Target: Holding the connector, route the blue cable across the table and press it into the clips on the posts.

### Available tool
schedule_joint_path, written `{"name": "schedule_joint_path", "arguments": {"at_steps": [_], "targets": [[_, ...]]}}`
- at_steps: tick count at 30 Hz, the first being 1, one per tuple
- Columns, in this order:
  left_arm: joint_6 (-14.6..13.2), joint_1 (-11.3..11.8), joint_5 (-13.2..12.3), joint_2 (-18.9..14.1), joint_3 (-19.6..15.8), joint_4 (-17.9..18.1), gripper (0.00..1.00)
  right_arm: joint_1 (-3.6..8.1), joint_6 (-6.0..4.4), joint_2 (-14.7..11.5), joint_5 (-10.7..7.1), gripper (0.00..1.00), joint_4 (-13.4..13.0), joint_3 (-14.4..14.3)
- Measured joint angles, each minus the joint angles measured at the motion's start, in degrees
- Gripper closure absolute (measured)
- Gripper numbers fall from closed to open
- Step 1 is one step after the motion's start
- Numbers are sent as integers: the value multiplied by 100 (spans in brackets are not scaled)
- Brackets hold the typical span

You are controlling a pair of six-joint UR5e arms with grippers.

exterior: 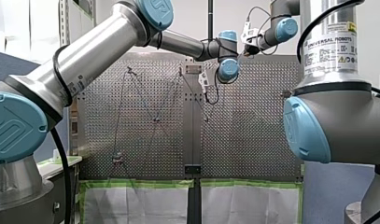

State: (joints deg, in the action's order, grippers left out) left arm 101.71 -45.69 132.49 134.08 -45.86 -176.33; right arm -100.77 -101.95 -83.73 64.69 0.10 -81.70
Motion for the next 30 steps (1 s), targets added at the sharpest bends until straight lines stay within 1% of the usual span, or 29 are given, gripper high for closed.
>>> {"name": "schedule_joint_path", "arguments": {"at_steps": [8, 14, 16, 17, 30], "targets": [[0, 0, 0, 0, 0, 0, 100, 14, 9, 10, 1, 100, 2, -2], [0, 0, 0, 0, 0, 0, 100, 71, 42, 44, 5, 100, 8, -13], [0, 1, 1, 0, 0, 0, 100, -8, 4, 14, 2, 100, -2, 1], [0, 3, 1, 0, 0, 0, 100, -18, 2, 9, 1, 100, 1, 0], [0, -1, 0, 0, 0, 0, 100, -6, 1, 2, 0, 100, 0, -1]]}}
